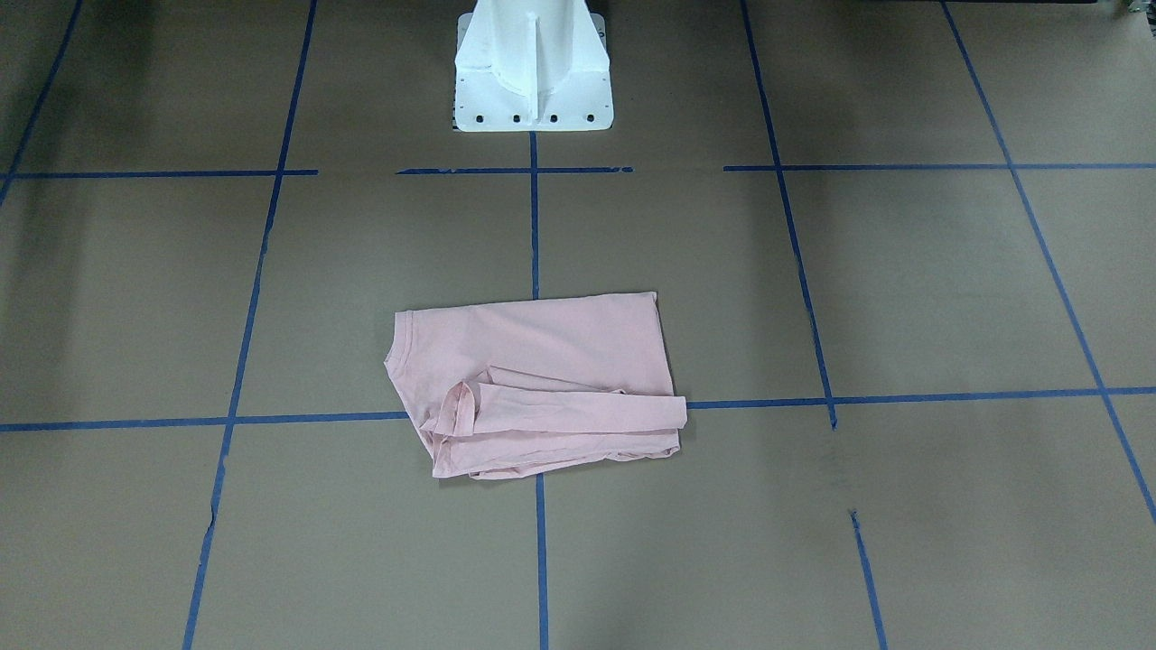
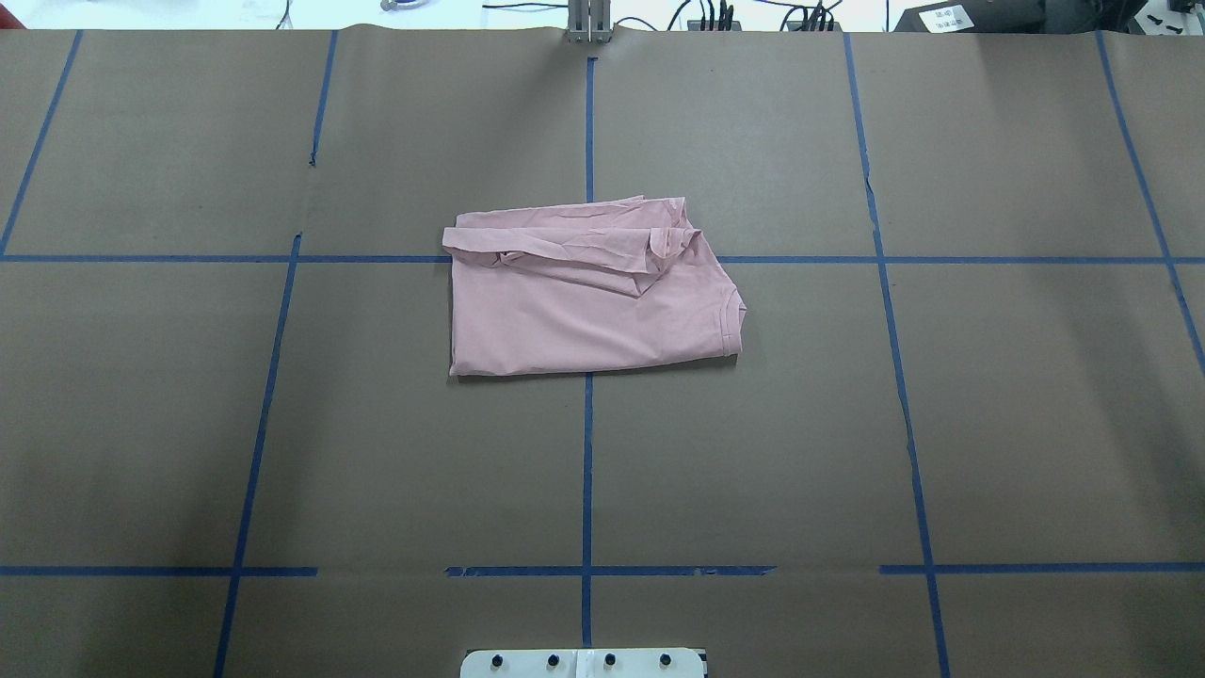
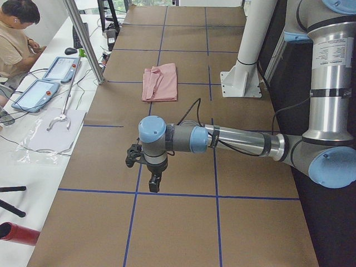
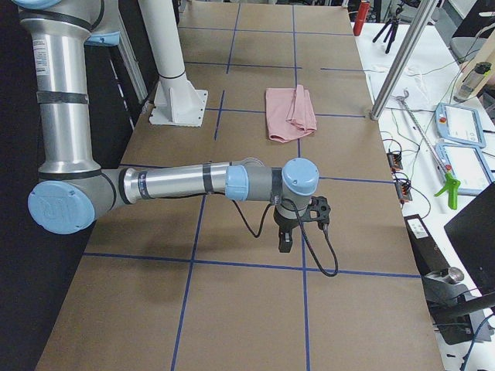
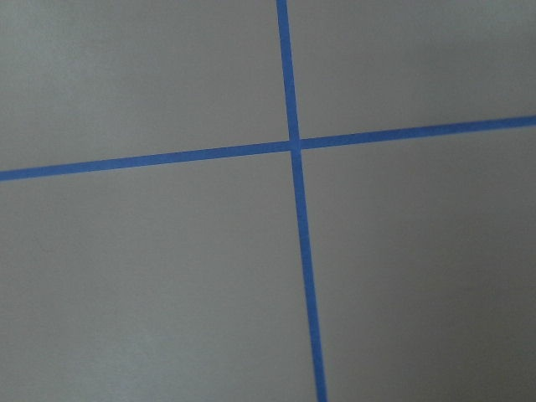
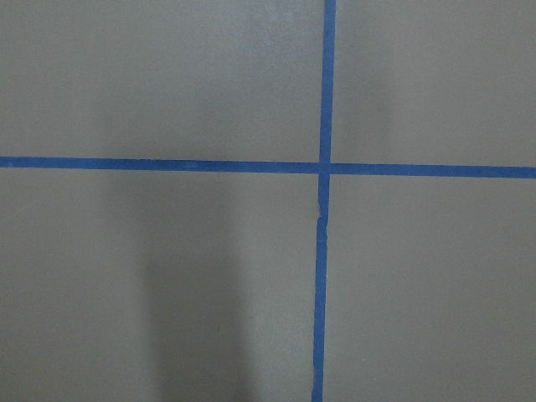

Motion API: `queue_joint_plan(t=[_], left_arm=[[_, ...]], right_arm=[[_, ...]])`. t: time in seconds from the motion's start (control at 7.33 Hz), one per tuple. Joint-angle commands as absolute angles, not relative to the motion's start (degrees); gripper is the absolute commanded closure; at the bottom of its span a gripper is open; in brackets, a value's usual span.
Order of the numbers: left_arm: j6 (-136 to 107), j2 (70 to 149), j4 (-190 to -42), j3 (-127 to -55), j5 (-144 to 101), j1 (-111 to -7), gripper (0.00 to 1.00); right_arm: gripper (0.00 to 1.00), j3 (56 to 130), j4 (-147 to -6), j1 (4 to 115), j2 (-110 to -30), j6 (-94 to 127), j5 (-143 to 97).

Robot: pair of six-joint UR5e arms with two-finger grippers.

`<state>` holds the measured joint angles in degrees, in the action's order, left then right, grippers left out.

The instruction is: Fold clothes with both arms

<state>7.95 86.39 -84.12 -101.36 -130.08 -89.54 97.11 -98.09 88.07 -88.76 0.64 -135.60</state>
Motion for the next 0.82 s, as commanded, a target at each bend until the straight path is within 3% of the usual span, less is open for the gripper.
queue_joint_plan(t=[0.0,0.68], left_arm=[[9.14,86.22,-84.02,-101.43,-129.81,-89.74,0.00],[9.05,86.31,-84.29,-101.60,-130.52,-89.82,0.00]], right_arm=[[0.00,97.21,-98.09,88.07,-88.77,0.79,-135.62],[0.00,96.77,-98.09,88.07,-88.77,1.14,-135.53]])
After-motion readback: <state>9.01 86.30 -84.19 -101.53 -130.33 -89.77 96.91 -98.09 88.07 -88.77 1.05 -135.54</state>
